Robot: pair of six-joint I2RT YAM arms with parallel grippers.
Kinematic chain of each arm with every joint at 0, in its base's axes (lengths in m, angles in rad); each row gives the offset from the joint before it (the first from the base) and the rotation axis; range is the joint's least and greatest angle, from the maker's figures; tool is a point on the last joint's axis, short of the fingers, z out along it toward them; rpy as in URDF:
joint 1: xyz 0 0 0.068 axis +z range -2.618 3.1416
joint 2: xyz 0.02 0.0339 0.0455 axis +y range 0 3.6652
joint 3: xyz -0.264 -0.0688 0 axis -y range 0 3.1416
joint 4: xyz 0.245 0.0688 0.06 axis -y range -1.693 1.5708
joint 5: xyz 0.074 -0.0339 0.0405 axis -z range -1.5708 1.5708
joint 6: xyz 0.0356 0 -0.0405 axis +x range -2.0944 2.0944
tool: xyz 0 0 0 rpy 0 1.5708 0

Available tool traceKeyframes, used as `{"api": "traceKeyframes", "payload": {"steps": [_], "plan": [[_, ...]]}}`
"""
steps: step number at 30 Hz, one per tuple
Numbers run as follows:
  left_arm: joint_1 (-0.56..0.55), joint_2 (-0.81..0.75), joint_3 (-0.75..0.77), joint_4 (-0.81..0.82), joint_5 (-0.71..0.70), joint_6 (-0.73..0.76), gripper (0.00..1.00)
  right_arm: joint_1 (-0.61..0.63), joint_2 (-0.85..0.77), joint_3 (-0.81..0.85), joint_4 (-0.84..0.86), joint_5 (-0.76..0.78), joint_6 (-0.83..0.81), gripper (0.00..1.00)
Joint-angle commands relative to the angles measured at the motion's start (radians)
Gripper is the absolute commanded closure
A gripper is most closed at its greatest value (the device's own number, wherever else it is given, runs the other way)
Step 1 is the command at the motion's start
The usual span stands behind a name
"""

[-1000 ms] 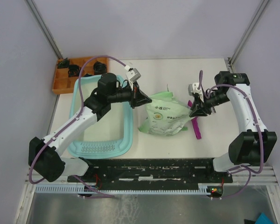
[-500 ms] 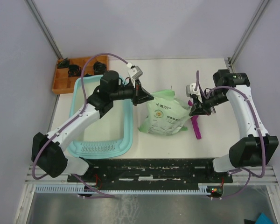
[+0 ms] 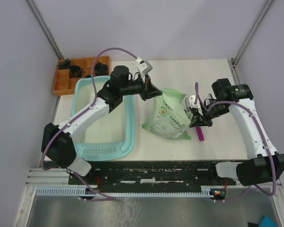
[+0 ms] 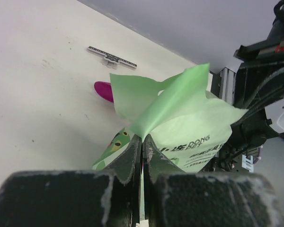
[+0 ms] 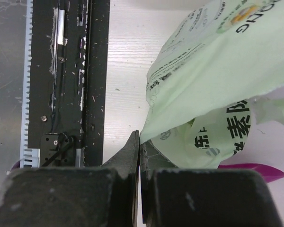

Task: Fill the litter box with clean litter
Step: Open the cat litter bag at the center of the board.

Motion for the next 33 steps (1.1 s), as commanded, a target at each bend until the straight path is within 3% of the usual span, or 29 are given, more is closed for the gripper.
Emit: {"api": "traceKeyframes", "payload": {"steps": [1,11,13,15,19,26,33], "plan": [[0.022,0.026,0.178,0.250,-0.094,0.016,0.97,0.008,-0.017,-0.067,-0.173,-0.003,0.017,0.98],[0.021,0.016,0.150,0.264,-0.099,0.025,0.97,0.009,-0.060,-0.113,-0.143,-0.009,0.048,0.98],[0.022,-0.016,0.115,0.265,-0.094,0.040,0.97,0.009,-0.087,-0.091,-0.020,0.029,0.191,0.91],[0.021,-0.038,0.088,0.263,-0.091,0.050,0.97,0.009,-0.111,-0.083,0.102,0.074,0.308,0.72],[0.021,-0.072,0.057,0.259,-0.087,0.053,0.97,0.008,-0.141,-0.064,0.355,0.183,0.559,0.58],[0.022,-0.168,-0.048,0.315,-0.080,0.029,0.97,0.008,-0.060,0.055,0.564,0.301,0.803,0.58],[0.022,-0.249,-0.162,0.401,-0.085,-0.009,0.97,0.008,0.061,0.174,0.561,0.336,0.870,0.60]]}}
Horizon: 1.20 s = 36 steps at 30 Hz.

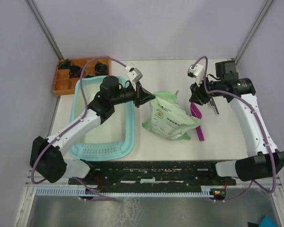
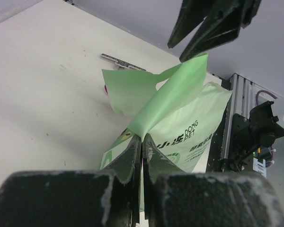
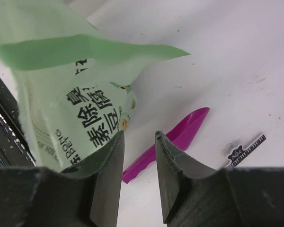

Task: Fill the litter box with clean litter
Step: Open the cat litter bag at the center of the board.

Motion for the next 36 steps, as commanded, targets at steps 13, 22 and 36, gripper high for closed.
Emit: {"api": "traceKeyframes", "payload": {"steps": [13,22,36], "plan": [[0.014,0.052,0.276,0.079,-0.097,-0.110,0.97,-0.039,0.000,0.099,-0.146,-0.009,0.158,0.59],[0.014,-0.019,0.266,-0.035,-0.145,-0.176,0.97,-0.038,-0.045,0.017,-0.227,-0.016,0.151,0.58],[0.014,-0.093,0.152,-0.053,-0.113,-0.207,0.97,-0.032,0.088,0.066,-0.283,-0.161,0.120,0.50]]}}
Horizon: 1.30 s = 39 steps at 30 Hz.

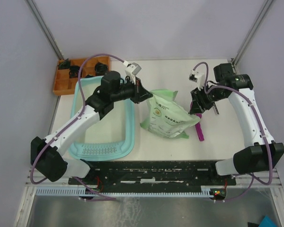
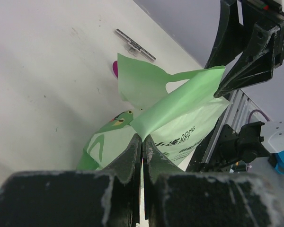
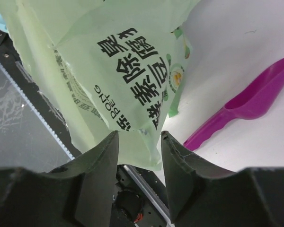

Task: Fill the litter box with clean litter
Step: Open the cat litter bag at the center of the board.

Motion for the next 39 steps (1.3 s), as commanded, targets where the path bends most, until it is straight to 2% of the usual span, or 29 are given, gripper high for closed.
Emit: {"api": "traceKeyframes", "payload": {"steps": [1,7,11,15,21,22,23,26,27,33,37,39], "plan": [[0.013,-0.103,0.030,0.200,0.015,-0.040,0.97,0.015,0.000,0.019,-0.032,-0.121,-0.026,0.49],[0.011,-0.093,0.000,0.186,0.052,0.006,0.97,0.043,-0.029,-0.030,-0.113,-0.163,-0.103,0.45],[0.013,-0.087,-0.020,0.198,0.050,0.004,0.97,0.076,-0.072,-0.081,-0.129,-0.130,-0.108,0.42],[0.013,-0.077,-0.016,0.210,0.043,-0.003,0.97,0.106,-0.105,-0.189,-0.037,-0.042,-0.069,0.41],[0.011,-0.065,0.019,0.201,0.039,-0.008,0.97,0.178,-0.059,-0.223,0.100,0.087,-0.012,0.42],[0.011,-0.063,0.027,0.193,0.037,-0.003,0.97,0.187,-0.039,-0.220,0.122,0.115,-0.003,0.46],[0.011,-0.060,0.038,0.183,0.033,0.003,0.97,0.194,-0.017,-0.208,0.127,0.133,0.001,0.53],[0.011,-0.046,0.079,0.155,0.030,0.033,0.97,0.197,0.029,-0.169,0.174,0.196,0.050,0.90],[0.011,-0.039,0.092,0.151,0.029,0.042,0.97,0.197,0.028,-0.164,0.204,0.226,0.074,0.97],[0.011,0.036,0.190,0.151,0.060,0.075,0.97,0.198,-0.023,-0.163,0.362,0.428,0.187,0.98],[0.009,0.051,0.208,0.176,0.066,0.069,0.97,0.198,-0.095,-0.223,0.480,0.595,0.224,0.98],[0.010,0.060,0.220,0.193,0.068,0.068,0.97,0.198,-0.122,-0.248,0.525,0.631,0.230,0.98]]}}
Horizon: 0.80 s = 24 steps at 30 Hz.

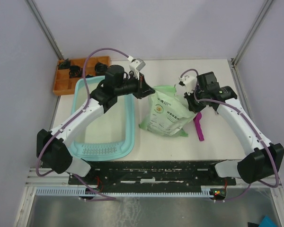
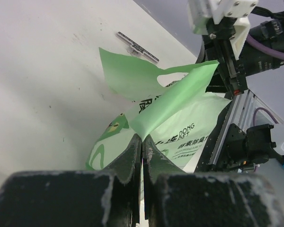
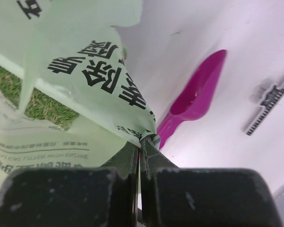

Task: Fill the litter box with clean litter
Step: Open the cat litter bag at the center of the board.

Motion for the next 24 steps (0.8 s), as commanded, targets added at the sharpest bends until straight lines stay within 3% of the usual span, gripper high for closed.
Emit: {"api": "traceKeyframes", "payload": {"steps": [1,9,17,24], "plan": [[0.004,-0.024,0.134,0.231,0.034,0.013,0.97,-0.001,-0.085,-0.026,0.193,0.203,0.053,0.98],[0.004,0.117,0.354,0.233,0.065,0.051,0.97,-0.001,-0.044,0.110,0.155,0.113,0.094,0.98],[0.007,0.279,0.694,0.094,0.060,0.167,0.97,-0.002,0.003,0.204,0.165,0.092,0.089,0.98],[0.054,0.291,0.590,0.155,0.074,0.147,0.97,0.006,0.046,0.203,0.177,0.006,0.120,0.98]]}}
